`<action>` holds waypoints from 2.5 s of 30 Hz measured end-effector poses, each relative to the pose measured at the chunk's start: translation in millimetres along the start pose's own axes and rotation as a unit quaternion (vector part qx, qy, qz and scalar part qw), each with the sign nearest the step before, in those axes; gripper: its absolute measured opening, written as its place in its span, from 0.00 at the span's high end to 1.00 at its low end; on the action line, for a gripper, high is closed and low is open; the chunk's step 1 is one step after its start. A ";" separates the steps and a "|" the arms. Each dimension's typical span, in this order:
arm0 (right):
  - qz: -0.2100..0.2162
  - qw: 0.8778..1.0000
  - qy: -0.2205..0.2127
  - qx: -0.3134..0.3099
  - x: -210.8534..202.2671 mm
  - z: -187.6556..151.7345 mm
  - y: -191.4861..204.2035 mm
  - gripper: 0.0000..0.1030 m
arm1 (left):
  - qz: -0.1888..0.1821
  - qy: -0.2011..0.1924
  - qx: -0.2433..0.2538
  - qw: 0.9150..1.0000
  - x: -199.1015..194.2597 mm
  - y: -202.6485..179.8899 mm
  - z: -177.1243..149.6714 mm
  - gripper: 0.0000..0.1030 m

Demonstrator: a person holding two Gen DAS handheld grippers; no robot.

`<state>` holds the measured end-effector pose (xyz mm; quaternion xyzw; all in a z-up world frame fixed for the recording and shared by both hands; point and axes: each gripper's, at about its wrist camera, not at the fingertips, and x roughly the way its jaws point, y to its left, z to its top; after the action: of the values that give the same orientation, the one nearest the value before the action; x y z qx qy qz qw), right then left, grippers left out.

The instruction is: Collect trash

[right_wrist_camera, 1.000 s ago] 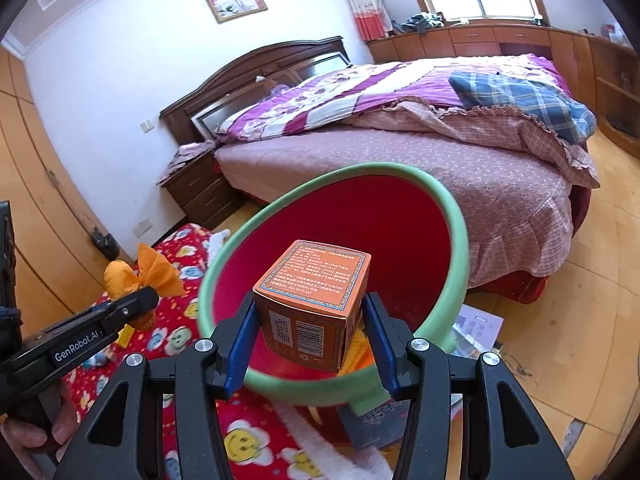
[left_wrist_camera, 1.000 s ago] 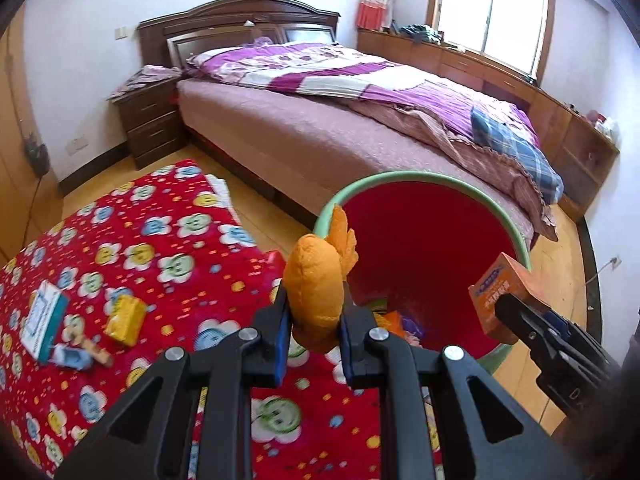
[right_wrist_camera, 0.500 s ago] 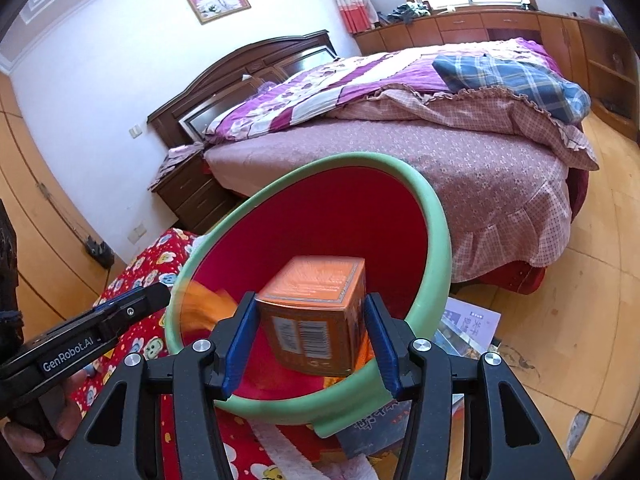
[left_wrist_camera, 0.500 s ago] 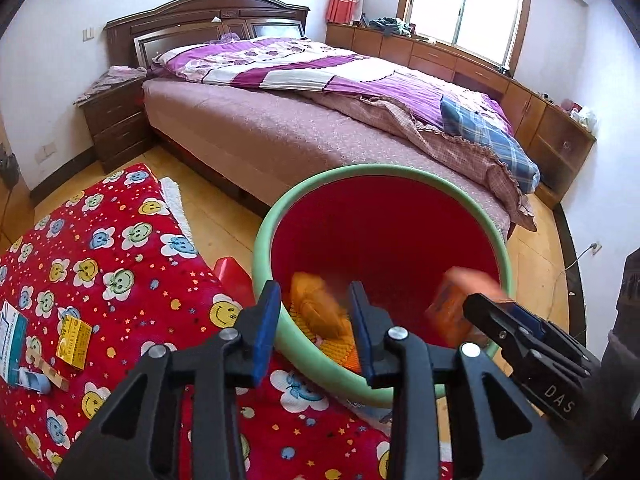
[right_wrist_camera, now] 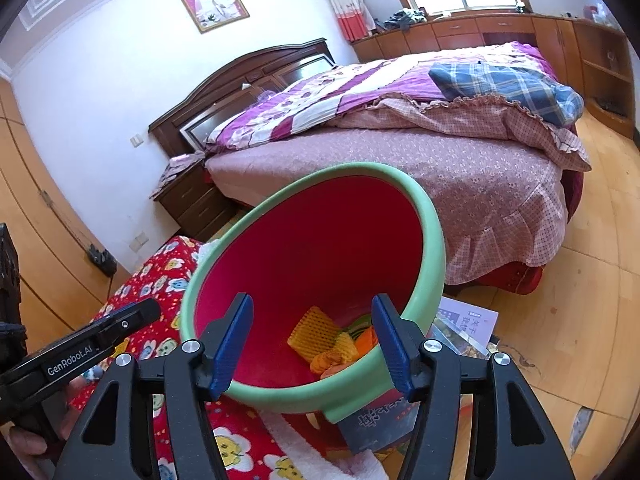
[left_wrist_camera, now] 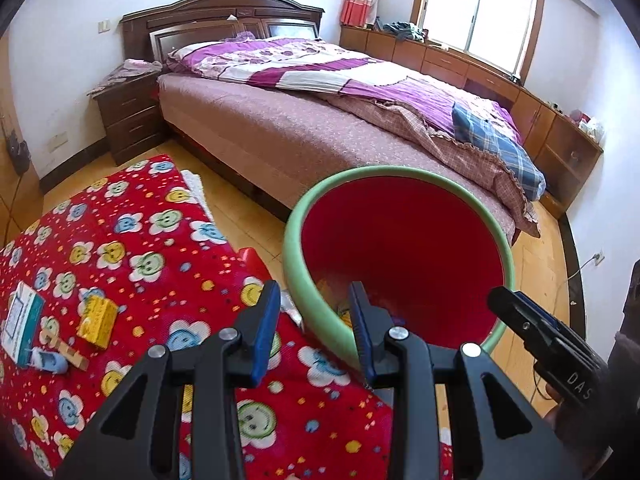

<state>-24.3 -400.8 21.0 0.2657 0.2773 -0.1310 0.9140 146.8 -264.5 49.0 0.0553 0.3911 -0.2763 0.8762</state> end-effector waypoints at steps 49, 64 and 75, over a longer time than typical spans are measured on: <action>0.028 0.991 0.082 -0.104 16.4 -53.6 136.3 0.39 | 0.155 0.024 -0.153 0.976 -52.2 271.0 -55.9 0.50; 0.026 0.986 0.106 -0.127 37.9 -62.3 161.4 0.39 | 0.181 0.032 -0.157 0.970 -28.5 297.8 -52.4 0.38; 0.048 0.979 0.119 -0.159 56.4 -62.7 190.4 0.39 | 0.183 0.054 -0.159 0.969 -17.8 297.2 -57.7 0.38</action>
<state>67.7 -214.0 22.9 0.1437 0.3886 -0.0086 0.9101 256.1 11.5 -13.3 0.0002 0.4599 -0.0422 0.8870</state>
